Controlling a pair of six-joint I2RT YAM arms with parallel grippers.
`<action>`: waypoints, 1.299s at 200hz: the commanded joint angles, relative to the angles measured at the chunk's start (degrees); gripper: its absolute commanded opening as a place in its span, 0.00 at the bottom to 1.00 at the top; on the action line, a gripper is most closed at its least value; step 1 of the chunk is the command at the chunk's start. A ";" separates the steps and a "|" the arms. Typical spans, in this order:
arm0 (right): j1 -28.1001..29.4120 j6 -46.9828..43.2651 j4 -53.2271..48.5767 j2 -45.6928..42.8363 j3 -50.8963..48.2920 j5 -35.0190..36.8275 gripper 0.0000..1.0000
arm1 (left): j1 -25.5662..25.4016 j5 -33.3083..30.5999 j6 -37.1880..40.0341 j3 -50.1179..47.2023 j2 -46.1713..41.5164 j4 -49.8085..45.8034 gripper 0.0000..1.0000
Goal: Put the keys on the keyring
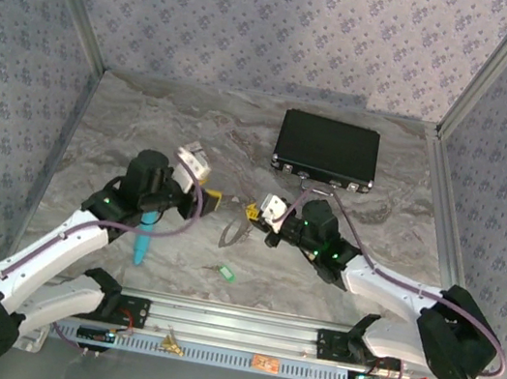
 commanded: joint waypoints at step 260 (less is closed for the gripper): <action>1.77 -6.00 -23.28 -1.89 11.57 -9.06 0.00 | -5.93 19.89 27.58 -1.66 9.34 12.38 0.10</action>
